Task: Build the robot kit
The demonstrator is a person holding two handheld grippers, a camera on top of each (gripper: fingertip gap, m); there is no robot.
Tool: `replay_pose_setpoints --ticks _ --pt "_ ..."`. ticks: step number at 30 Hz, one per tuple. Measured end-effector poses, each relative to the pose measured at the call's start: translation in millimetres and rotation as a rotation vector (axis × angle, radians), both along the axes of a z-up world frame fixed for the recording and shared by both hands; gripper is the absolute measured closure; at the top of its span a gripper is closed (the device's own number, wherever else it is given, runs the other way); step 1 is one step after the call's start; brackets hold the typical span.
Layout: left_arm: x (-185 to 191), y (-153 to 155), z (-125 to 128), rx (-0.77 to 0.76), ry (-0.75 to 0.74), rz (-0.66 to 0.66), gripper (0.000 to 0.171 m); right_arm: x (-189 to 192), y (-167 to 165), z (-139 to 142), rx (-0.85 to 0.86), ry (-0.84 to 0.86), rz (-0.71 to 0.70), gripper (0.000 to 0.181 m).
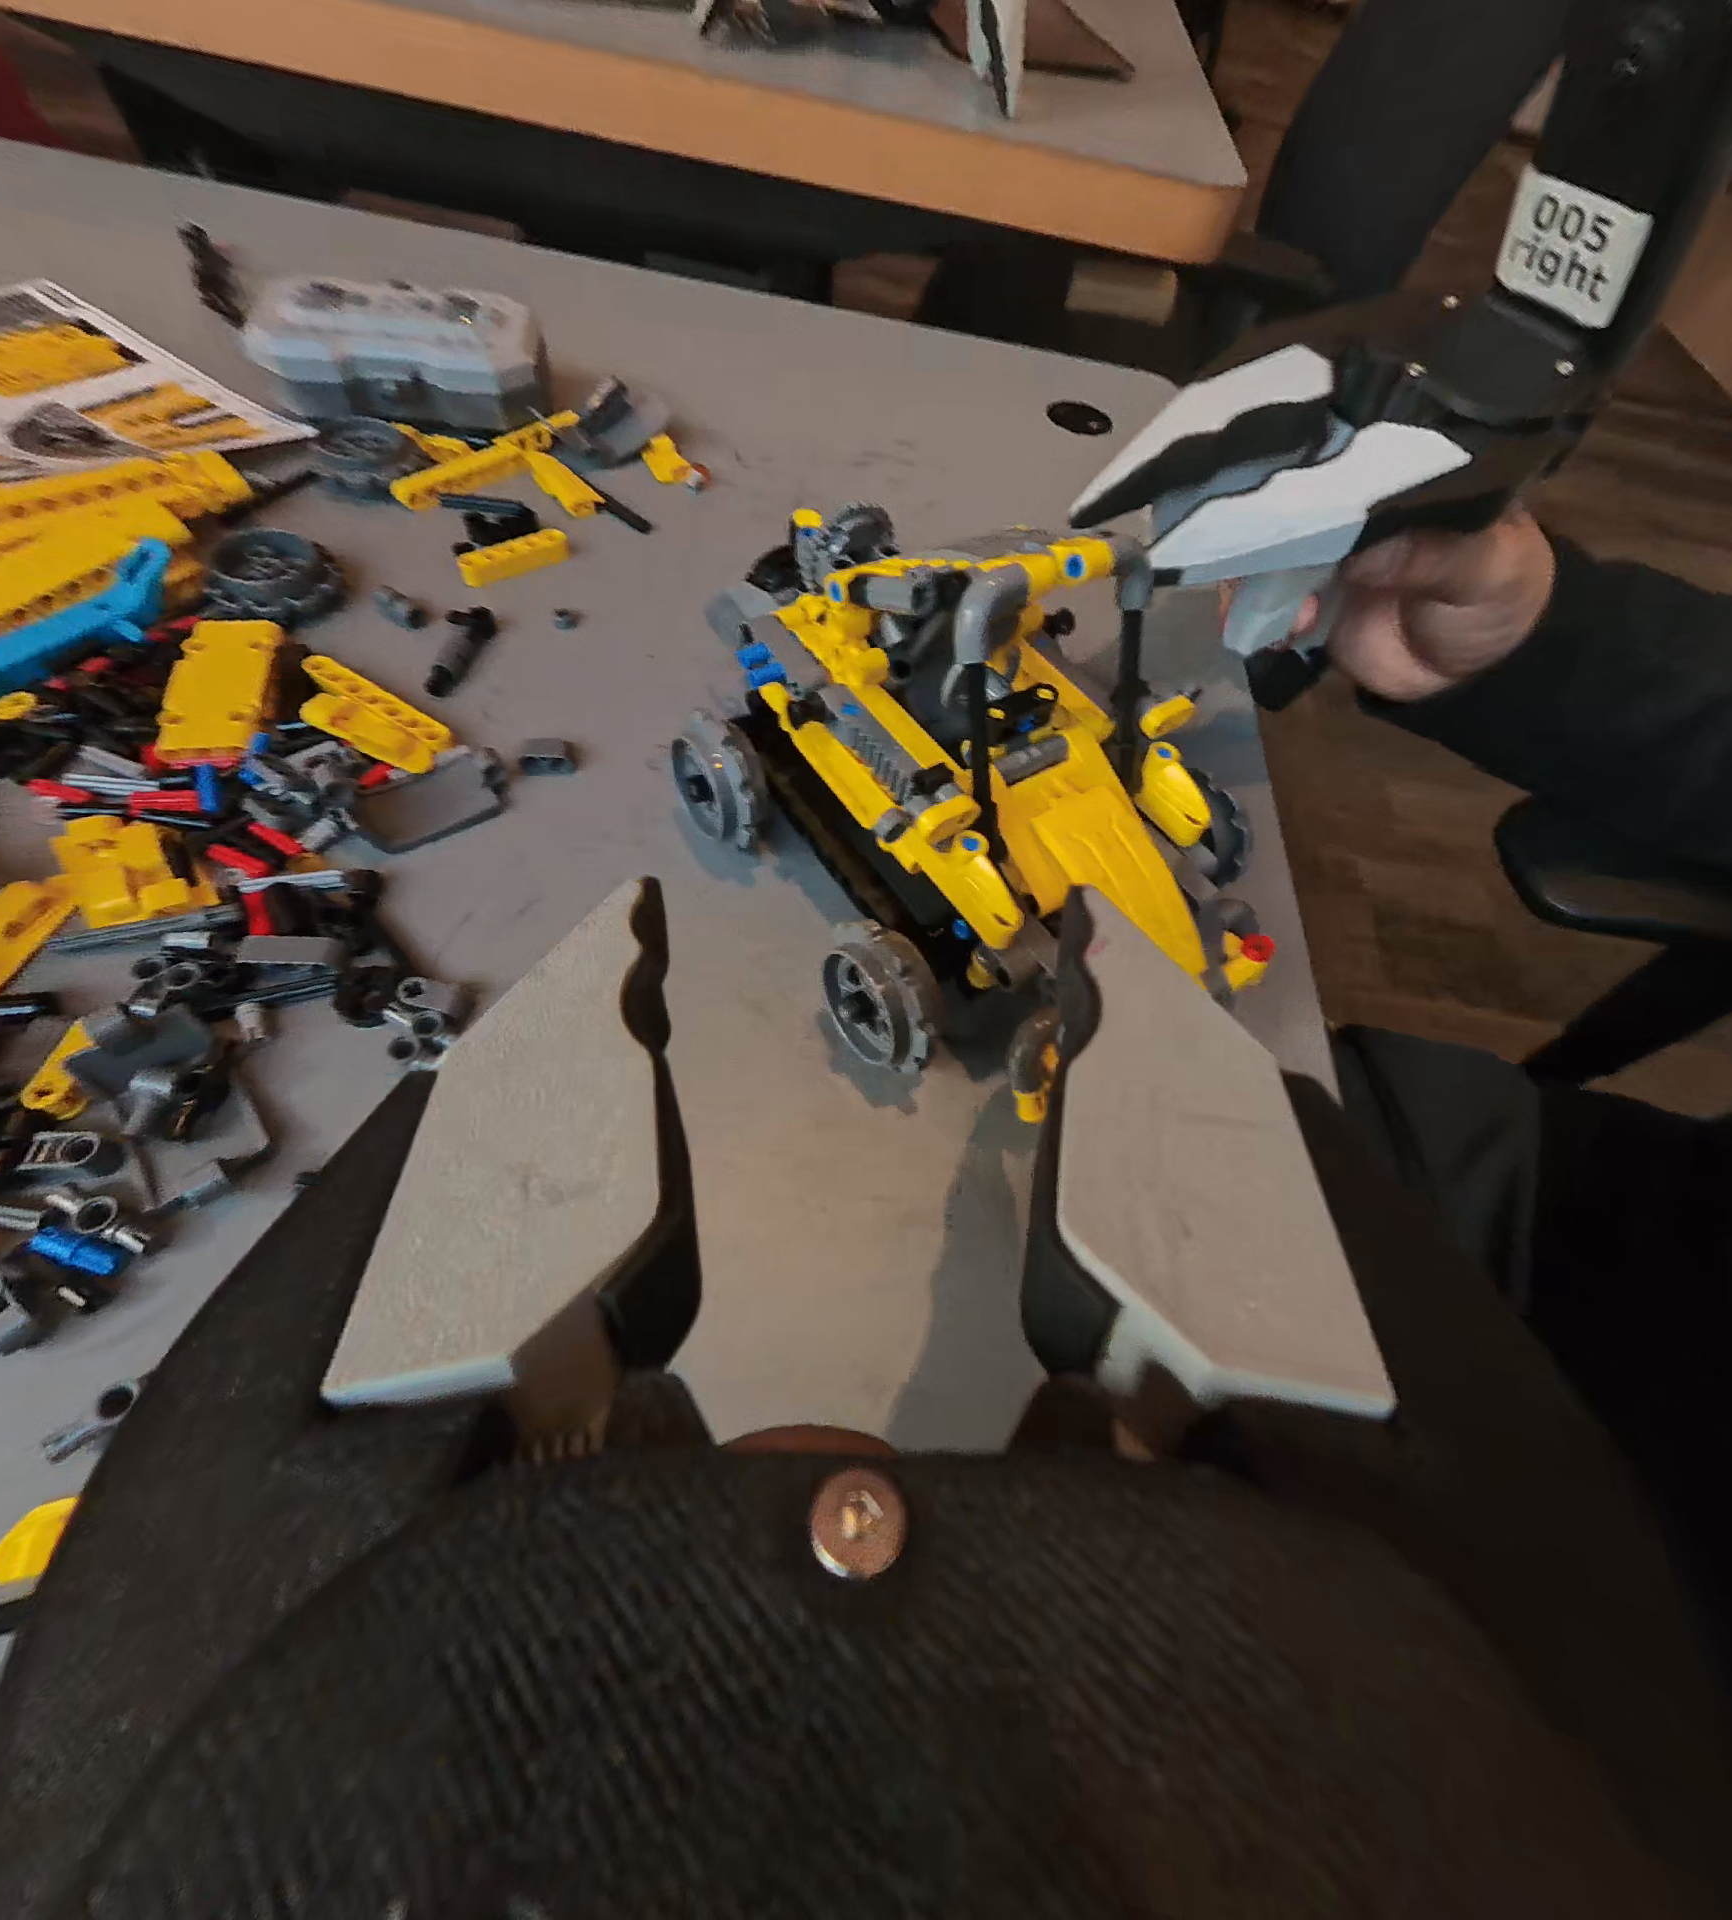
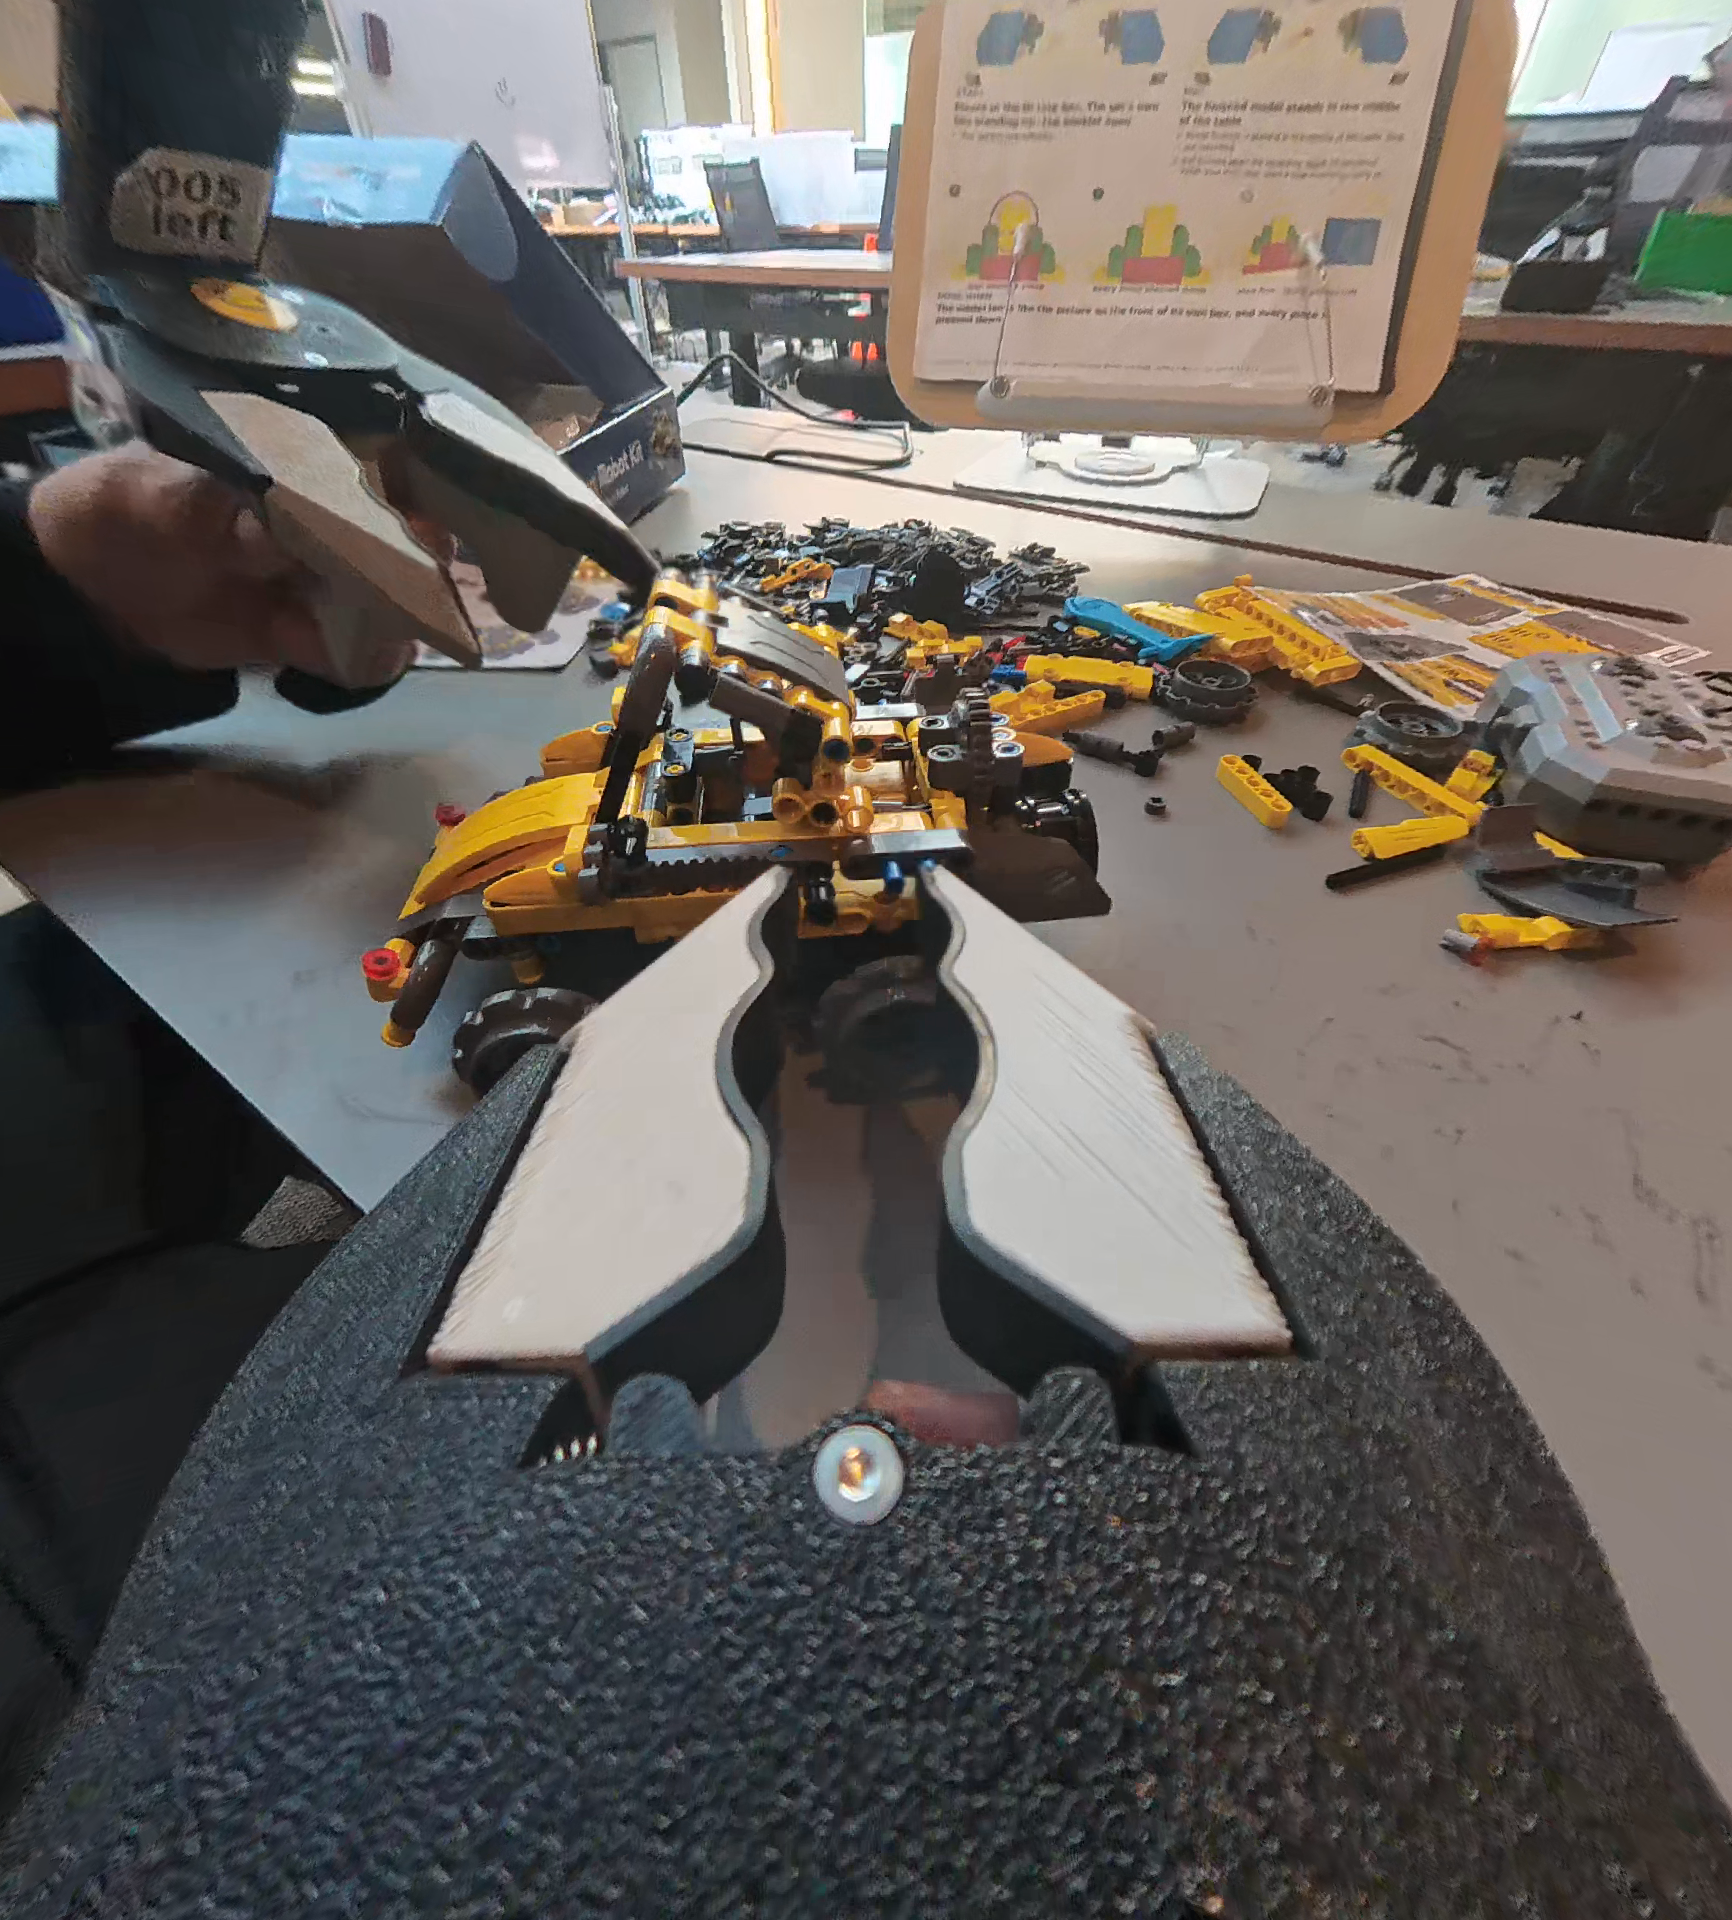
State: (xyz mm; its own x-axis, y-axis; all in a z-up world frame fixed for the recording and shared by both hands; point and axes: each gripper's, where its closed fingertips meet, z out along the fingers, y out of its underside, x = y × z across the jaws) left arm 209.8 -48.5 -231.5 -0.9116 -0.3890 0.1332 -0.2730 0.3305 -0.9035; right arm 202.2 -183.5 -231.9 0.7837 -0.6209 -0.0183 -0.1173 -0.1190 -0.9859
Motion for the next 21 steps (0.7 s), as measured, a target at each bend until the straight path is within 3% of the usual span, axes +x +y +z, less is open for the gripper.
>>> replay_pose_setpoints --ticks 3,10,21 --pt "2.3 -1.2 -2.8 -0.073 0.021 0.012 0.099 4.1 -8.5 0.1 0.042 0.01 -0.032 0.162" --pt "-13.5 -11.5 -15.3 -0.042 0.069 -0.076 0.103 -4.1 3.9 -10.8 0.065 0.154 0.123 0.171" --pt "-9.3 -8.7 -20.9 -0.033 0.139 -0.036 0.107 -8.5 8.9 -16.2 0.106 0.321 0.235 0.181"
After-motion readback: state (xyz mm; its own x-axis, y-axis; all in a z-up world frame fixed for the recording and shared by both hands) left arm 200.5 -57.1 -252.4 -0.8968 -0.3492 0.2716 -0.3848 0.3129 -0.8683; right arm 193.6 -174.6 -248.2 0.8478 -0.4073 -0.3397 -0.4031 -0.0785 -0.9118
